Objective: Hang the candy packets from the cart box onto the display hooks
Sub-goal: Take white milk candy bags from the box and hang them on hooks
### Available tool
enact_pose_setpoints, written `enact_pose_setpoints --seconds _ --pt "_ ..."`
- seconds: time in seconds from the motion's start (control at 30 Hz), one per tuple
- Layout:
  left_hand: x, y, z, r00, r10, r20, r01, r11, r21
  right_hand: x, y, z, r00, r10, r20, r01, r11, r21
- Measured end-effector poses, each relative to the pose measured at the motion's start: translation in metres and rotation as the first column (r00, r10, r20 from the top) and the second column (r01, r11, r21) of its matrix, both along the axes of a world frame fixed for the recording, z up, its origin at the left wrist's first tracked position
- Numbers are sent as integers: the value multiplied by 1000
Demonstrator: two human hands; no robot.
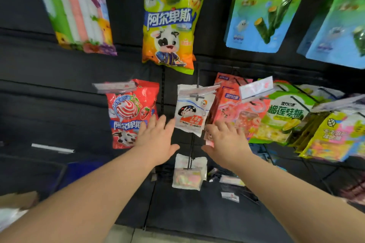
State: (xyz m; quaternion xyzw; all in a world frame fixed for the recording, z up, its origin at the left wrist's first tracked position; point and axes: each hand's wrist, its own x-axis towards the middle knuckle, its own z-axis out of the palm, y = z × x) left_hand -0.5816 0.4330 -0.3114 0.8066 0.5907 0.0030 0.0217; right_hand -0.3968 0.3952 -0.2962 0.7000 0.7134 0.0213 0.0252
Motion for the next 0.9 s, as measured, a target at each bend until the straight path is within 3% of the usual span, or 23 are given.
enact_pose_setpoints --seconds 0.27,0.53,0.9 --pt "-52 -83 14 995 102 -18 -103 994 -36 -42 -45 18 982 188 3 -188 981 -46" --pt "-147 -161 12 943 323 -73 -330 935 -131 -126 -88 25 928 366 -66 -371 920 -127" --pt "-336 -248 -17 883 464 -76 -469 859 -203 -297 -130 -3 900 417 -130 -436 868 -237"
